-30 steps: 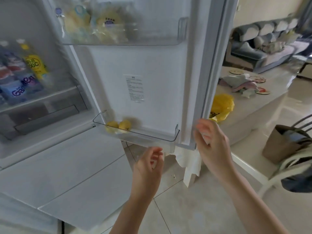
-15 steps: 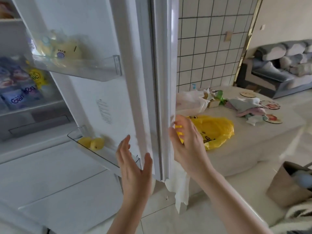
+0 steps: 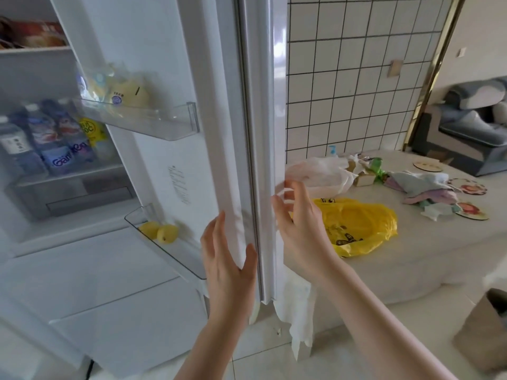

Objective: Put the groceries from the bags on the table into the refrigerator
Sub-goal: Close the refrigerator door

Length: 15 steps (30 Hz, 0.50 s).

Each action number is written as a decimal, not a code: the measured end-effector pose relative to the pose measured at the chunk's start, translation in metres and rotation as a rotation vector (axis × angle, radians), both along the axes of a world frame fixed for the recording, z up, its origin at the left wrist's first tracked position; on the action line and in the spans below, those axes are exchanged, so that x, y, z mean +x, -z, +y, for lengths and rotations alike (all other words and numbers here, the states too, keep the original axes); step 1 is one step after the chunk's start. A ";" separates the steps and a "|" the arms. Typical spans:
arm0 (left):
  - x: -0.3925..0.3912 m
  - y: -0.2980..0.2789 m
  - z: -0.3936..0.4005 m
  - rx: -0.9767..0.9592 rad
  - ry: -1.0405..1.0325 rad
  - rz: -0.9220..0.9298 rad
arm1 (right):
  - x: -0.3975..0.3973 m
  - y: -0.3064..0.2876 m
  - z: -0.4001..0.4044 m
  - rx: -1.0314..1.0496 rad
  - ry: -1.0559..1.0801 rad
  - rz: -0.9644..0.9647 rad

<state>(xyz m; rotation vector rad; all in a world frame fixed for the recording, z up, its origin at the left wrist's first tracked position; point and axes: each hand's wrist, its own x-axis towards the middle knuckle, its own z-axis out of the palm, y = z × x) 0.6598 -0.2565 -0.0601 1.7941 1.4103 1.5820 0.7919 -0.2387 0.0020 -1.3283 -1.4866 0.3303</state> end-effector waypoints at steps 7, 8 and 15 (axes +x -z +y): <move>-0.019 0.002 -0.010 -0.009 -0.079 -0.004 | -0.006 -0.012 -0.017 -0.062 -0.137 0.079; -0.025 0.002 -0.013 0.008 -0.092 -0.004 | -0.010 -0.015 -0.020 -0.061 -0.153 0.073; -0.071 0.007 -0.035 0.118 -0.189 -0.039 | -0.056 -0.050 -0.034 0.015 -0.383 0.037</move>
